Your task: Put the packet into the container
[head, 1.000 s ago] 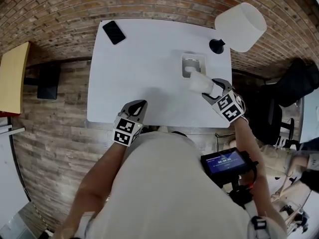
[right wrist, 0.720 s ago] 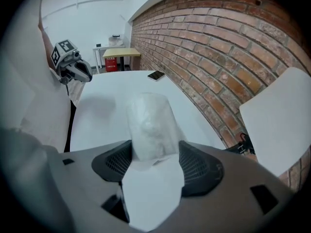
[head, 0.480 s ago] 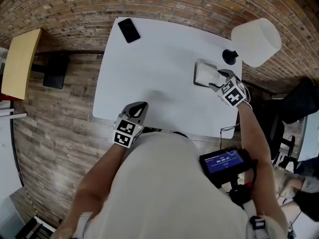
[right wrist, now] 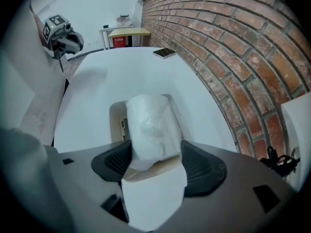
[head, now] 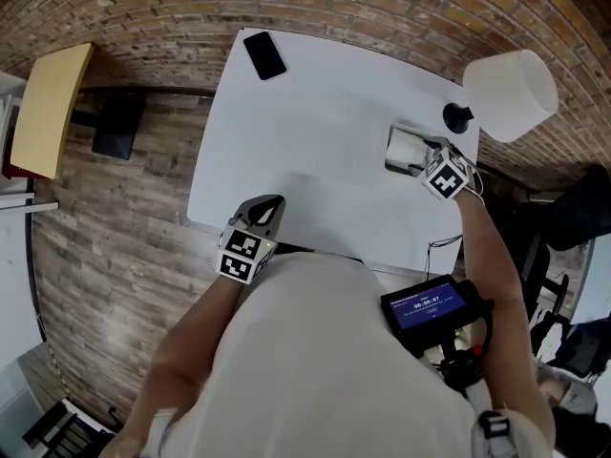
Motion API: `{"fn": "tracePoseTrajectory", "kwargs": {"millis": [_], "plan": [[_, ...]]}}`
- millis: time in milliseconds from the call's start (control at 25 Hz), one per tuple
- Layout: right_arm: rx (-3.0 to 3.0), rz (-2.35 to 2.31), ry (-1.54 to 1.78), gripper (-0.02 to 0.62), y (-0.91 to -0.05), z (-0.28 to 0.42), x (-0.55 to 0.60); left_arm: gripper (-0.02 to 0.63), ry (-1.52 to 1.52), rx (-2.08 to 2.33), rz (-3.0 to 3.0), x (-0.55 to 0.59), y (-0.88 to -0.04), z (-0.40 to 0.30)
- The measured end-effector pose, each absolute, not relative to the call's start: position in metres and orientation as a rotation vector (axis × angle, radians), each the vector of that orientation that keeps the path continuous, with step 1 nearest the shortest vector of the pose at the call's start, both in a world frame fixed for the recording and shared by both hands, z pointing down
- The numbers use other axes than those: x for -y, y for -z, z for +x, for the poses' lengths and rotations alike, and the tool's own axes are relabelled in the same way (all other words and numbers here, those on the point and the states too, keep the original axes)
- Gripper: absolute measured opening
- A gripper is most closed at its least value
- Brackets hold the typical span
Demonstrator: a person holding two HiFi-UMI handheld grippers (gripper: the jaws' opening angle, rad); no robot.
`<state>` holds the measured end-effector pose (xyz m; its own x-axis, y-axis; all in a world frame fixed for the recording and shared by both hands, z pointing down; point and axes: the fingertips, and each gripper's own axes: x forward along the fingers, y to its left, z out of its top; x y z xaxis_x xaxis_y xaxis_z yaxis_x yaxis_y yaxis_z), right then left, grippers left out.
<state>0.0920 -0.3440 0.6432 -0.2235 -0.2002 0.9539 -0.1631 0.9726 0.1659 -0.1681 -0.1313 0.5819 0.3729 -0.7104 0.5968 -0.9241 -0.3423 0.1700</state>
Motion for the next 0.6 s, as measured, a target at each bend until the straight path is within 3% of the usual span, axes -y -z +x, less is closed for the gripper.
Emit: {"fn": "tracePoseTrajectory", "kwargs": {"millis": [600], "plan": [[1.775,0.281,0.08,0.347,-0.628,0.095,0.35,0.011,-0.574,1.374,2.181,0.141,-0.579,-0.17]]}}
